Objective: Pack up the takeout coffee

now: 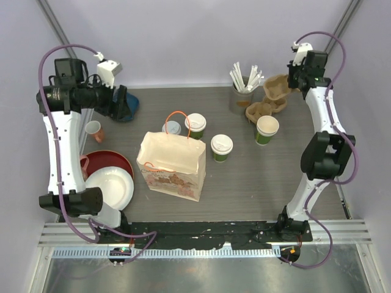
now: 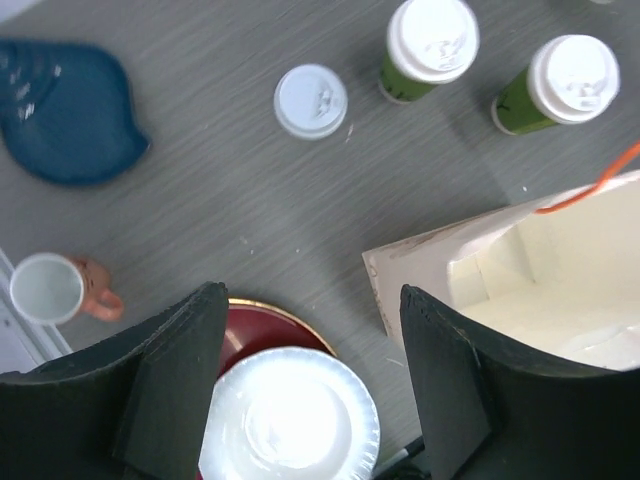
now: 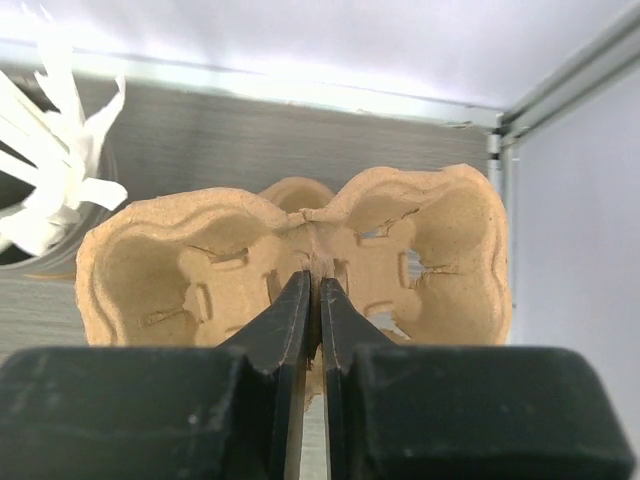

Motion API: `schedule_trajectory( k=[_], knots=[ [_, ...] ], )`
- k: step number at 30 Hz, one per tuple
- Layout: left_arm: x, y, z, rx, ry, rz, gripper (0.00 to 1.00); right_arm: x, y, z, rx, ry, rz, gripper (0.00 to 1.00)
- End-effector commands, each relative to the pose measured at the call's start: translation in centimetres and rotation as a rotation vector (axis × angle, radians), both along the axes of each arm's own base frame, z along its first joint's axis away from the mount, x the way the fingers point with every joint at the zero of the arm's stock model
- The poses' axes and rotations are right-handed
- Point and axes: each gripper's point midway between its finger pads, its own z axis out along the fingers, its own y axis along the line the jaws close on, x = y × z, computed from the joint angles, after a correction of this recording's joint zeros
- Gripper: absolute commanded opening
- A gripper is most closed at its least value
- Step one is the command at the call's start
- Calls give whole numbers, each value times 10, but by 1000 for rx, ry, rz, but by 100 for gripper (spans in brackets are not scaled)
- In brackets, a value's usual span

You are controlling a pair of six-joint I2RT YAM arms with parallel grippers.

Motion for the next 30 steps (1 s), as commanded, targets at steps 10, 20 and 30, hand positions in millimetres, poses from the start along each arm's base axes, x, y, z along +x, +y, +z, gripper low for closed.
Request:
schedule_trajectory(
  k=[10, 20, 30],
  knots=[
    [-49, -88, -13, 157, -74, -667, 84, -95, 3, 172, 47, -309, -117, 1],
    [-57, -108, -63, 250, 20, -831, 87, -138, 39, 217, 93, -393, -21, 1],
    [-60, -116, -95, 179, 194, -793, 48, -150, 96, 230, 85, -389, 108, 1]
  ],
)
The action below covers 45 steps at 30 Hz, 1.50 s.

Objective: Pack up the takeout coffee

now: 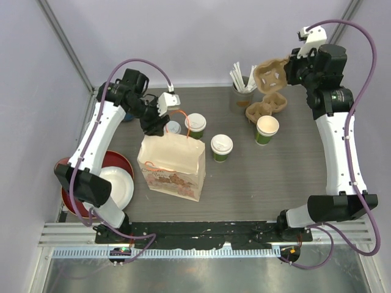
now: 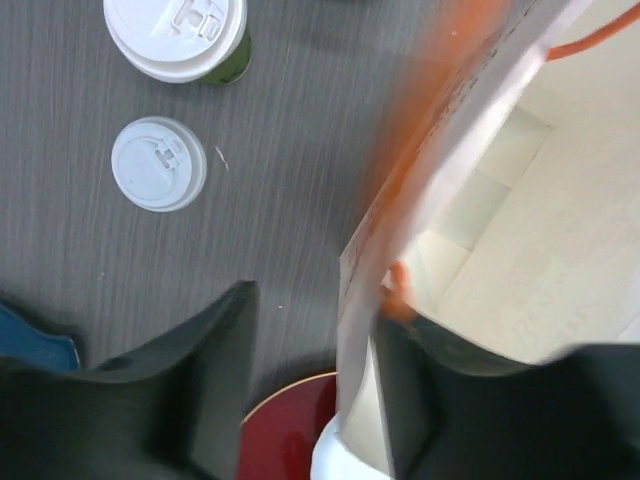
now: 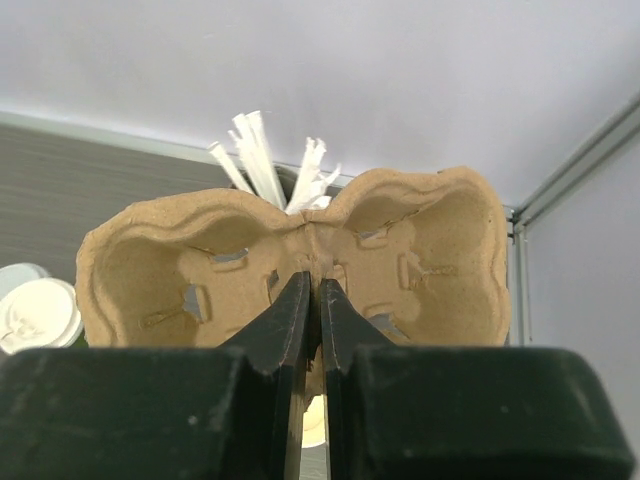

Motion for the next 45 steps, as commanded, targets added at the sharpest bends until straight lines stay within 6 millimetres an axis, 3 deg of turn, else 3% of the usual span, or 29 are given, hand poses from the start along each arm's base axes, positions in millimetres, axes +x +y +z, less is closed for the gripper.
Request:
schedule_trajectory(
  k=[1, 4, 5, 6, 10, 11, 13, 15, 17, 18, 20, 22, 24, 25, 28, 32, 39, 45],
  knots=[
    [-50, 7, -7, 17, 217, 29, 43, -16, 23, 40, -3, -91, 55, 1],
    [-62, 10, -6, 14, 240, 54, 16, -21, 42, 44, -15, -95, 94, 1],
    [-66, 13, -10, 22, 257, 73, 2, -24, 46, 48, -18, -103, 100, 1],
    [-62, 17, -11, 41, 236, 109, 0, -26, 49, 49, -22, -101, 99, 1],
    [-66, 30, -10, 70, 263, 315, 0, -37, 82, 57, 5, -117, 161, 1],
    [-70, 31, -10, 64, 295, 385, 0, -44, 103, 61, 17, -124, 209, 1],
    [-73, 36, -4, 55, 282, 460, 0, -51, 117, 67, 38, -142, 219, 1],
    [-77, 41, 1, 43, 277, 551, 0, -68, 153, 75, 77, -163, 301, 1],
    [-75, 48, 3, 48, 257, 645, 0, -80, 175, 78, 90, -172, 335, 1],
    [-76, 51, 5, 43, 246, 667, 0, -93, 203, 78, 99, -171, 398, 1],
    [-77, 53, 4, 38, 250, 715, 0, -105, 220, 82, 115, -177, 416, 1],
    [-82, 50, 4, 6, 269, 746, 0, -127, 256, 84, 159, -175, 493, 1],
    [-83, 48, 1, -16, 278, 759, 0, -140, 277, 88, 193, -185, 519, 1],
    [-85, 48, 0, -20, 276, 764, 0, -154, 299, 84, 198, -175, 566, 1],
    [-86, 44, -1, -48, 293, 768, 0, -172, 330, 75, 225, -147, 604, 1],
    [-85, 40, 4, -85, 290, 774, 0, -185, 348, 51, 231, -73, 617, 1],
    [-92, 33, 8, -116, 317, 737, 0, -185, 361, -7, 200, 78, 594, 1],
    [-91, 32, 14, -132, 302, 739, 0, -194, 360, -37, 210, 223, 565, 1]
  ],
)
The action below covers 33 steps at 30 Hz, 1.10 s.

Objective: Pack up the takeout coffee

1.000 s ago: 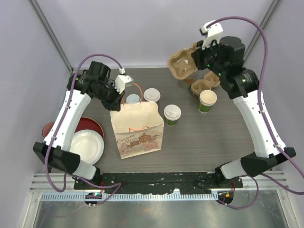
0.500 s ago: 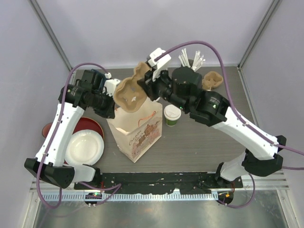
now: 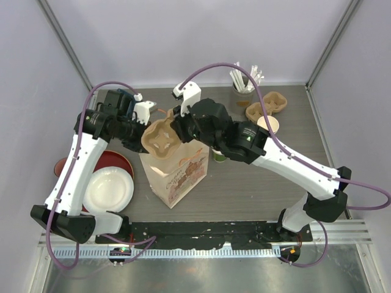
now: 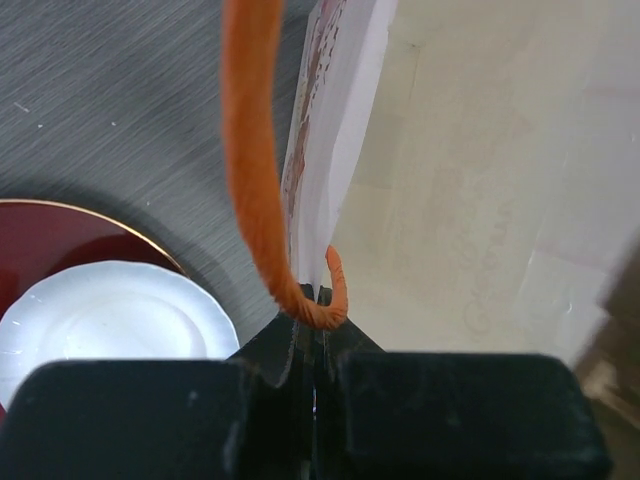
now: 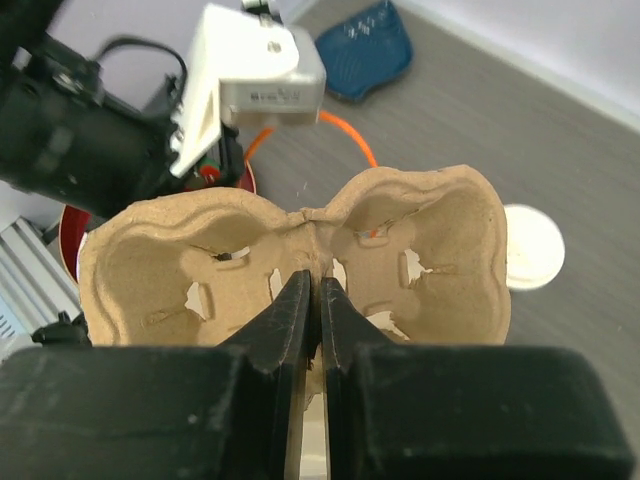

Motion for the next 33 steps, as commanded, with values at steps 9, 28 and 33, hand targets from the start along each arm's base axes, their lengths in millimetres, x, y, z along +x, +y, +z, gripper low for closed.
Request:
schedule_trajectory(
  k=[9, 28, 33],
  knots=[
    [-10, -8, 20, -70, -35, -28, 0, -25, -4, -69, -127, 215, -54, 1],
    [-21, -23, 26, -150, -31, -118, 0, 0, -11, -139, -311, 252, -102, 1],
    [-16, -28, 26, -175, -29, -105, 0, -2, -8, -159, -343, 262, -99, 1]
  ],
)
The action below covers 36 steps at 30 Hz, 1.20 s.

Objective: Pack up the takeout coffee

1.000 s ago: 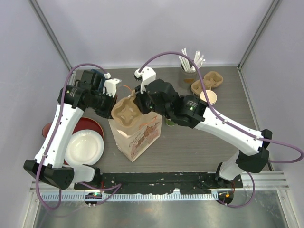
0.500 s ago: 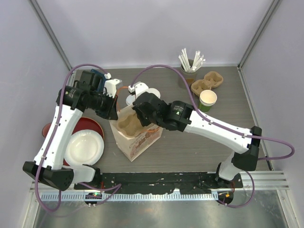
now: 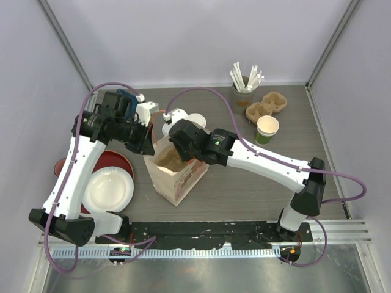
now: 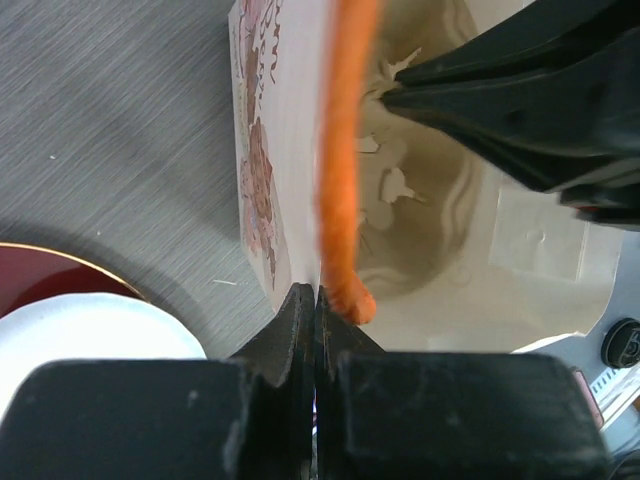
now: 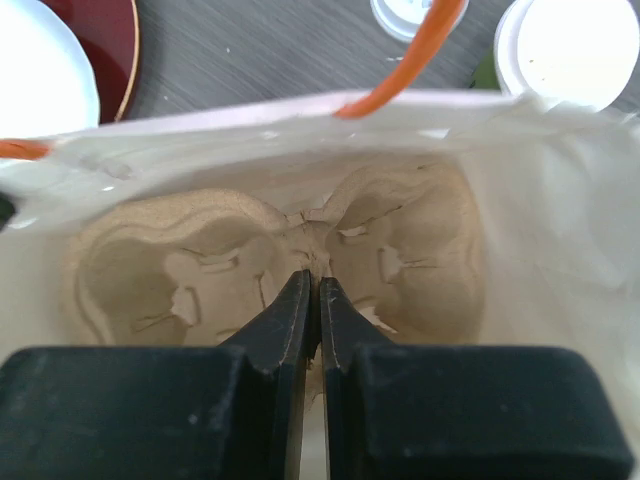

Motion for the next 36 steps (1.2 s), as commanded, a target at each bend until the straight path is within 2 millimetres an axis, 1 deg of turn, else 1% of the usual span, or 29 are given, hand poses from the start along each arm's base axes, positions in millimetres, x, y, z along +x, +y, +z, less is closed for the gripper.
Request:
schedule_trajectory(
  k=[1, 2, 3, 5, 6, 10, 14, 15, 19, 24, 26, 27, 28, 29, 32, 35, 36],
  knots=[
    [0, -12, 12, -74, -22, -11, 0, -1, 11, -12, 7, -17, 21, 1],
    [1, -13, 12, -78, -22, -6, 0, -5, 14, -15, 15, -4, 39, 1],
    [3, -13, 10, -79, -22, -1, 0, -9, 16, -24, 7, 11, 53, 1],
    [6, -14, 7, -81, -13, 12, 0, -13, 21, -32, 0, 21, 77, 1],
    [7, -14, 5, -79, -10, 17, 0, -14, 20, -39, -11, 33, 82, 1],
    [12, -12, 5, -68, -17, 40, 0, -22, 14, -56, -37, 66, 96, 1],
    [17, -10, 2, -50, -28, 57, 0, -26, 1, -70, -80, 83, 77, 1],
    [18, -9, 1, -46, -31, 58, 0, -29, -1, -76, -93, 93, 80, 1],
    [18, -13, -4, -64, -5, 70, 0, -39, -1, -94, -122, 137, 100, 1],
    [15, -14, 1, -78, -12, 57, 0, -43, -5, -106, -141, 178, 73, 1],
    [15, -15, 2, -80, -14, 58, 0, -45, -7, -108, -149, 185, 76, 1],
    [16, -14, 2, -77, -18, 61, 0, -43, -10, -106, -158, 171, 68, 1],
    [17, -13, 1, -72, -18, 66, 0, -44, -10, -104, -174, 147, 96, 1],
    [18, -12, -2, -64, -13, 73, 0, -50, -6, -96, -165, 120, 131, 1],
    [24, -8, -6, -37, -15, 104, 0, -55, -2, -88, -153, 69, 179, 1],
    [28, -6, -3, -26, -36, 124, 0, -58, -6, -92, -176, 82, 191, 1],
    [29, -6, -2, -28, -39, 126, 0, -59, -9, -97, -196, 89, 187, 1]
  ],
)
